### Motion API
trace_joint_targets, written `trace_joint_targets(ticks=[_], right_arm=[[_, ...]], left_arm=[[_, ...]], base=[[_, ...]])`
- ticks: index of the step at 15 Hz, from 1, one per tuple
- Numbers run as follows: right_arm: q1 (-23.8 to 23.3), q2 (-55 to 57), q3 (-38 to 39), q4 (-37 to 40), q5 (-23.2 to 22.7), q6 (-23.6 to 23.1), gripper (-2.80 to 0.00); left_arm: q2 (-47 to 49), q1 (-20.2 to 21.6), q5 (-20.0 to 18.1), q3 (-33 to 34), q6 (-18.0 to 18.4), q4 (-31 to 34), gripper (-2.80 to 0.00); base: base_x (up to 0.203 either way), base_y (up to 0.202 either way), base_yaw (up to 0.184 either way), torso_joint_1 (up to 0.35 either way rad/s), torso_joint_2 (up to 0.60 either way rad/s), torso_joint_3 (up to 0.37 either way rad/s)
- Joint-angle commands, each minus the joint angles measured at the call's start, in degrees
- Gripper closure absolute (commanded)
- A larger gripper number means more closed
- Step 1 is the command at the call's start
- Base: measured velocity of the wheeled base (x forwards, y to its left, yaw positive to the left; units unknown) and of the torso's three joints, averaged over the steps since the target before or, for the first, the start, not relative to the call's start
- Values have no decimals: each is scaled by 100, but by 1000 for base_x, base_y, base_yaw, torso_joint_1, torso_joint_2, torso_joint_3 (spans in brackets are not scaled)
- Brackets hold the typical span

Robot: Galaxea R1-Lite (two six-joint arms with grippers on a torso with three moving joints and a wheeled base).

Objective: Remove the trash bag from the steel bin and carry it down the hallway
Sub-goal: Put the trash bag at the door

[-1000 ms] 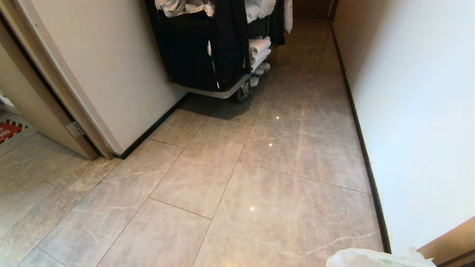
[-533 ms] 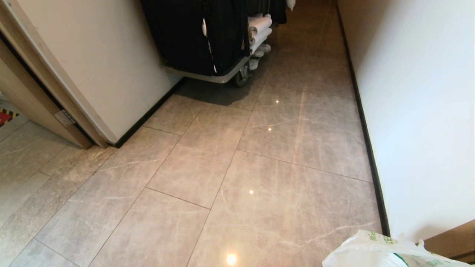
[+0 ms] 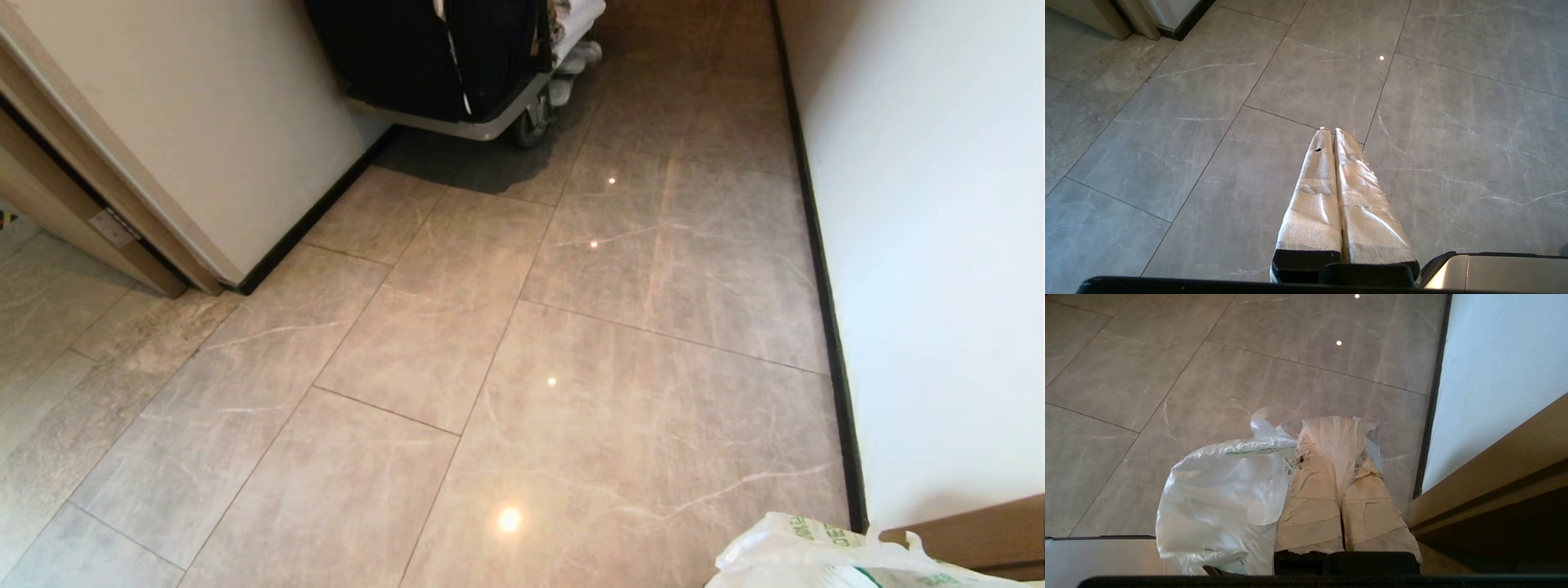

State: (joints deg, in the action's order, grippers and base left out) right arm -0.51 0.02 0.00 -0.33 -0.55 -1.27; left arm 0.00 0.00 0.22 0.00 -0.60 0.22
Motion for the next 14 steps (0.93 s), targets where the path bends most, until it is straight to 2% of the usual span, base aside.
trace_joint_targets(ticks=[1,10,12,14], right_arm=[[-2,-2,0,6,-4,15,0],[-2,-2,-37,-10,22,-45,0],[-1,167,-739,187,8,-83,0],[-8,852,-1976,948,12,-89,0]], left_arm=[[0,0,4,0,-2,-1,0],[0,0,-3,0,33,-4,0],[0,0,-4,0,33,-4,0],[0,0,-4,0,33,-4,0]], base=[[0,0,0,4,1,-190],[0,0,0,3,3,-174],[0,0,0,1,2,-38],[0,0,0,0,0,0]])
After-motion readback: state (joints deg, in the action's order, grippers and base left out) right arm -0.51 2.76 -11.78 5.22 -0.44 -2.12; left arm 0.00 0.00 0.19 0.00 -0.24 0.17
